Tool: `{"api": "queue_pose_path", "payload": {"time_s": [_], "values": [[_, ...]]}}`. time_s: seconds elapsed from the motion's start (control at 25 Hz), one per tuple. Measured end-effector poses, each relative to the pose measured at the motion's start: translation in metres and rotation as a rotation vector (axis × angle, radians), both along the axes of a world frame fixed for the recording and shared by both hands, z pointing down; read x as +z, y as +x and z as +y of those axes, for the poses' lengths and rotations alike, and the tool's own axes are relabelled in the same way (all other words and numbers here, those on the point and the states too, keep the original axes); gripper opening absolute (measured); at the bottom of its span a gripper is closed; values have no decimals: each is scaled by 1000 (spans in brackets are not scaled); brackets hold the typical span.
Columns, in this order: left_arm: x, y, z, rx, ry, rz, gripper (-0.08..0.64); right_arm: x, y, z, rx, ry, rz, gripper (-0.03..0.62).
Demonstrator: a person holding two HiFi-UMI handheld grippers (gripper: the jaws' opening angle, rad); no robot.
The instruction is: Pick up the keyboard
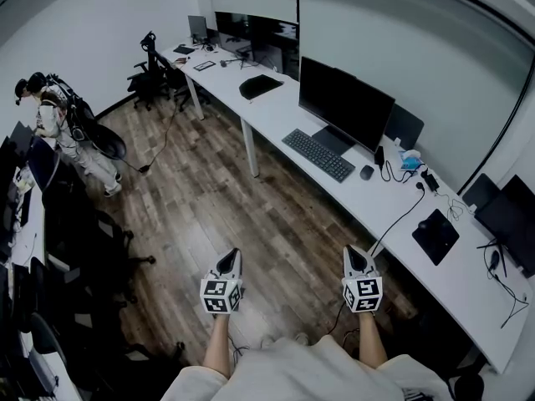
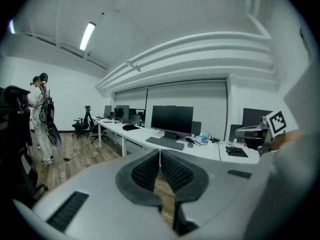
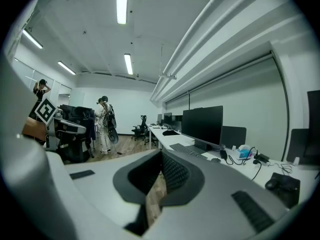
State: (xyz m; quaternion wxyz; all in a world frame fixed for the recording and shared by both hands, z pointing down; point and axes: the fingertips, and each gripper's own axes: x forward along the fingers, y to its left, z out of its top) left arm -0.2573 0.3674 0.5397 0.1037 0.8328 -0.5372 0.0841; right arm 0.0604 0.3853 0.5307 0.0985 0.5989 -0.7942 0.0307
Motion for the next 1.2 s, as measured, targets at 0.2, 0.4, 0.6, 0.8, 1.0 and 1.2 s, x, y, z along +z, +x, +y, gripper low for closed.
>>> {"api": "queue_pose_path", "payload": {"time_s": [0.2,0.4,0.6,0.8,1.0,1.2], "values": [[-2,2,0,13,9,18,14,1,1,-1,-20,3,-33,64],[-3,8,0,48,10,43,247,5,-7,-4,-74,-8,-73,339],[3,17,2,70,-4,20,308,7,-6,-4,-75,-9,-54,407],[3,26,3,72,-2,9,310,11,-1,-5,-82,-17,-45,410],[5,38,1,69,-8,9,310,14,5,-8,-107,-20,-47,408],[9,53,-1,57,-16,6,308,17,17,-14,-120,-24,-55,408]]}}
